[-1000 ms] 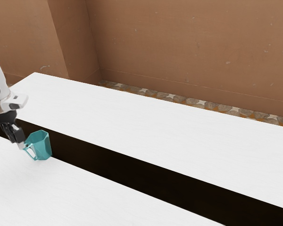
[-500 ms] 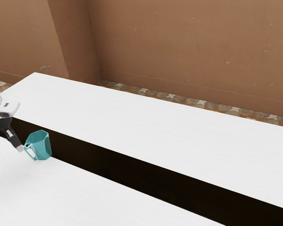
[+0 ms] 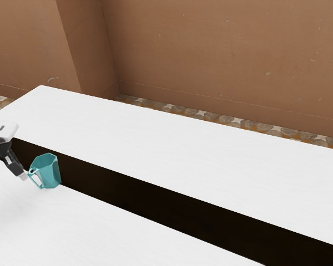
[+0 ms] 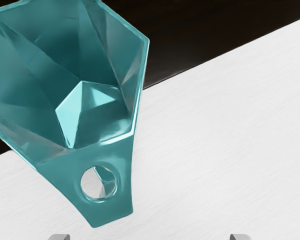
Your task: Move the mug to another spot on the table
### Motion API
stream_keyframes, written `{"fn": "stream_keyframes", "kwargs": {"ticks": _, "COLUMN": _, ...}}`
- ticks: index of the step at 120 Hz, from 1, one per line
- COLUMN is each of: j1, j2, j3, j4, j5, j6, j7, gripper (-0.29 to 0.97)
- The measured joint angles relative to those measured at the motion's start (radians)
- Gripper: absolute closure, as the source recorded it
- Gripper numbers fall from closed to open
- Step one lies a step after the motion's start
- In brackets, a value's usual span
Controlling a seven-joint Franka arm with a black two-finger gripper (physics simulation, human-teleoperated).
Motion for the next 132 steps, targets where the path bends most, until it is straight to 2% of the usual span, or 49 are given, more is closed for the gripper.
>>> {"fn": "stream_keyframes", "kwargs": {"ticks": 33, "j1": 0.004, "j2": 0.009, "j3": 0.035, "j4": -0.014, "j5": -0.071, "j6": 0.026, "j7": 0.066, "gripper": 0.30}}
{"fn": "stream_keyframes", "kwargs": {"ticks": 55, "j1": 0.003, "j2": 0.058, "j3": 0.035, "j4": -0.015, "j5": -0.116, "j6": 0.059, "j7": 0.095, "gripper": 0.30}}
{"fn": "stream_keyframes", "kwargs": {"ticks": 82, "j1": 0.004, "j2": 0.094, "j3": 0.033, "j4": -0.031, "j5": -0.217, "j6": 0.098, "j7": 0.121, "gripper": 0.30}}
{"fn": "stream_keyframes", "kwargs": {"ticks": 132, "j1": 0.001, "j2": 0.152, "j3": 0.002, "j4": -0.055, "j5": -0.280, "j6": 0.176, "j7": 0.150, "gripper": 0.30}}
